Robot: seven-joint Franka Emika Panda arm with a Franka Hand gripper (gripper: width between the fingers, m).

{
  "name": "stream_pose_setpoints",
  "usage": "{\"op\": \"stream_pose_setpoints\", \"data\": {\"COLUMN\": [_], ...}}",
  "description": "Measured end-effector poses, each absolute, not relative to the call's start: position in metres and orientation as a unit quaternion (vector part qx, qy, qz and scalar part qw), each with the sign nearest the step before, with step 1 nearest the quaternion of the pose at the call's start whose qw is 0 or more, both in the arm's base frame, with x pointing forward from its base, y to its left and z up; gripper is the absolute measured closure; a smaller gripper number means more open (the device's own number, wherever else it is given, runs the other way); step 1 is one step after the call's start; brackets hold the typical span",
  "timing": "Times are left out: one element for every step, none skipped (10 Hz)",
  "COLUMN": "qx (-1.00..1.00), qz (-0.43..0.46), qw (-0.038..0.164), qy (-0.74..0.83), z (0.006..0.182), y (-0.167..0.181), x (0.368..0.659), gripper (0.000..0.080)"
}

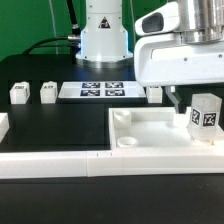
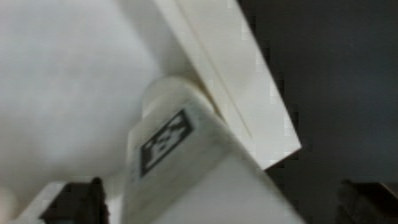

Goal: Assemble square table

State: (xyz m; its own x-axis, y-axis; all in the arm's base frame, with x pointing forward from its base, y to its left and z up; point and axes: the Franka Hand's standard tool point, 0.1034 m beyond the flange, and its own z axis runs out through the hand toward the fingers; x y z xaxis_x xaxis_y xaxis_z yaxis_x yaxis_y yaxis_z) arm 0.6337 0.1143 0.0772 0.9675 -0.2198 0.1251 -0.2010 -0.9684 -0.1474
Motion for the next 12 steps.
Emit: {"op": "stream_pose_setpoints", "data": {"qx": [-0.996, -0.995, -0.995, -0.996, -0.996, -0.996, -0.996, -0.994, -0.991, -0.986, -0.969, -0.938], "qz": [-0.077, -0.081, -0.08, -0.079, -0.079, -0.078, -0.076, -0.074, -0.073, -0.07, -0.06, -0.052], "qw": [0.048, 0.034, 0.035, 0.036, 0.036, 0.038, 0.043, 0.046, 0.048, 0.051, 0.054, 0.06], "qy": [0.022, -0.05, -0.044, -0.03, -0.031, -0.013, 0.036, 0.068, 0.102, 0.143, 0.232, 0.338], "z": [0.078, 0.0782, 0.0773, 0.077, 0.0768, 0.0767, 0.0763, 0.0761, 0.0759, 0.0757, 0.0752, 0.0747], "y": [0.113, 0.1145, 0.1136, 0.1139, 0.1138, 0.1143, 0.1144, 0.1138, 0.1131, 0.1127, 0.1122, 0.1113], "x": [0.6342, 0.6337, 0.6335, 0.6333, 0.6333, 0.6331, 0.6329, 0.6329, 0.6329, 0.6327, 0.6315, 0.6304], "gripper": [0.015, 0.015, 0.015, 0.0274, 0.041, 0.041, 0.0509, 0.0509, 0.0509, 0.0509, 0.0509, 0.0509]}}
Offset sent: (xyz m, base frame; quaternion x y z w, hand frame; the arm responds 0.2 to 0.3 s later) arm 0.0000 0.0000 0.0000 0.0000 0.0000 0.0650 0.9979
